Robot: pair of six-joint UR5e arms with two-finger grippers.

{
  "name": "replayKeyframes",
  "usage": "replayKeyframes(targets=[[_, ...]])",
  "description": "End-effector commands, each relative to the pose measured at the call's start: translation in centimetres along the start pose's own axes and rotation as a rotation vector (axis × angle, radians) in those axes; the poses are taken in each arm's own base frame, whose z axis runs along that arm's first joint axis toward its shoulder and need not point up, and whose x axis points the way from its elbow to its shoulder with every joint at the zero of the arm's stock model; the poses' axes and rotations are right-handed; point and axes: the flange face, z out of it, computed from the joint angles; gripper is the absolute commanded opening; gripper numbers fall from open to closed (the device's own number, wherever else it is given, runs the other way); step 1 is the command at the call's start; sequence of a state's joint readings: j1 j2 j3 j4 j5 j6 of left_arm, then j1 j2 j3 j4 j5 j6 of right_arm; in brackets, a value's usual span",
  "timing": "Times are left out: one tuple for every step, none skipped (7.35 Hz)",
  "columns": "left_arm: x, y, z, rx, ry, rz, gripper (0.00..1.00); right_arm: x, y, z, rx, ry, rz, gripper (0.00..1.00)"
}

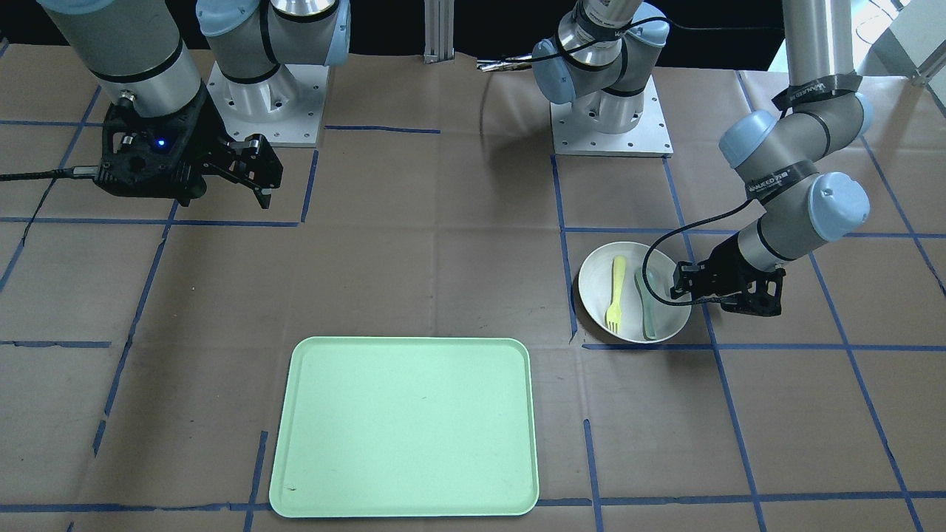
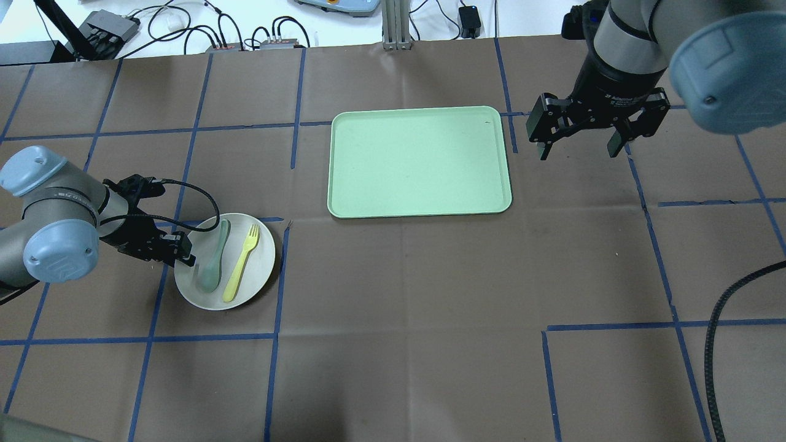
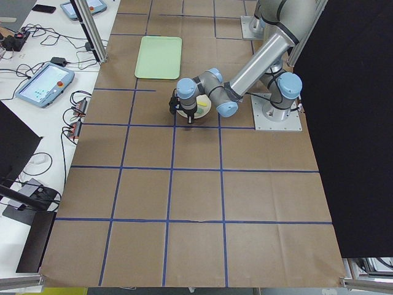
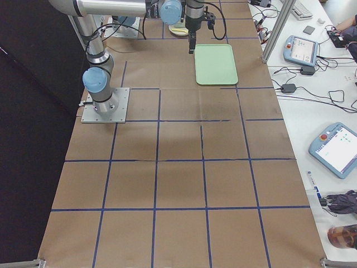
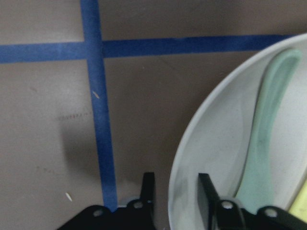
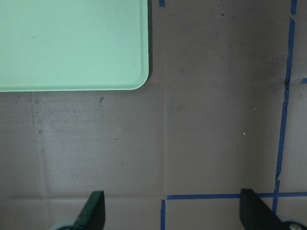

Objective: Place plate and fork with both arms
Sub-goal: 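Lower the left gripper to the plate rim nearest it and grasp it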

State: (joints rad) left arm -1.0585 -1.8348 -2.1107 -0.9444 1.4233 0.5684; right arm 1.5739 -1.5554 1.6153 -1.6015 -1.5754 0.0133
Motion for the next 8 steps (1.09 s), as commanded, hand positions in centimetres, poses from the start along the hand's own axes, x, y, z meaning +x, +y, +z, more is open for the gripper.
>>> replayKeyframes(targets=[[-0.3,0.0,-0.1,0.013,0.017,0.004,0.16,0.0,0.0,0.0,0.000,0.000,0.001,1.00],[-0.4,-0.1,-0.3,0.017,0.015,0.009,0.10,0.0,0.0,0.0,0.000,0.000,-0.001,1.00],[-0.2,-0.1,-0.6,0.026,0.016,0.010,0.09,0.0,0.0,0.0,0.000,0.000,-0.001,1.00],[0.7,-0.3,-1.4,0.076,0.076,0.013,0.05,0.0,0.0,0.0,0.000,0.000,-0.001,1.00],[1.3,-0.7,-1.6,0.106,0.118,0.017,0.03,0.0,0.0,0.0,0.000,0.000,0.001,1.00],[2.2,-1.0,-1.5,0.122,0.163,0.022,0.02,0.0,0.0,0.0,0.000,0.000,0.001,1.00],[3.0,-1.5,-0.9,0.133,0.231,0.014,0.02,0.0,0.0,0.0,0.000,0.000,-0.001,1.00],[4.5,-2.2,-0.5,0.145,0.281,0.018,0.02,0.0,0.0,0.0,0.000,0.000,0.001,1.00]])
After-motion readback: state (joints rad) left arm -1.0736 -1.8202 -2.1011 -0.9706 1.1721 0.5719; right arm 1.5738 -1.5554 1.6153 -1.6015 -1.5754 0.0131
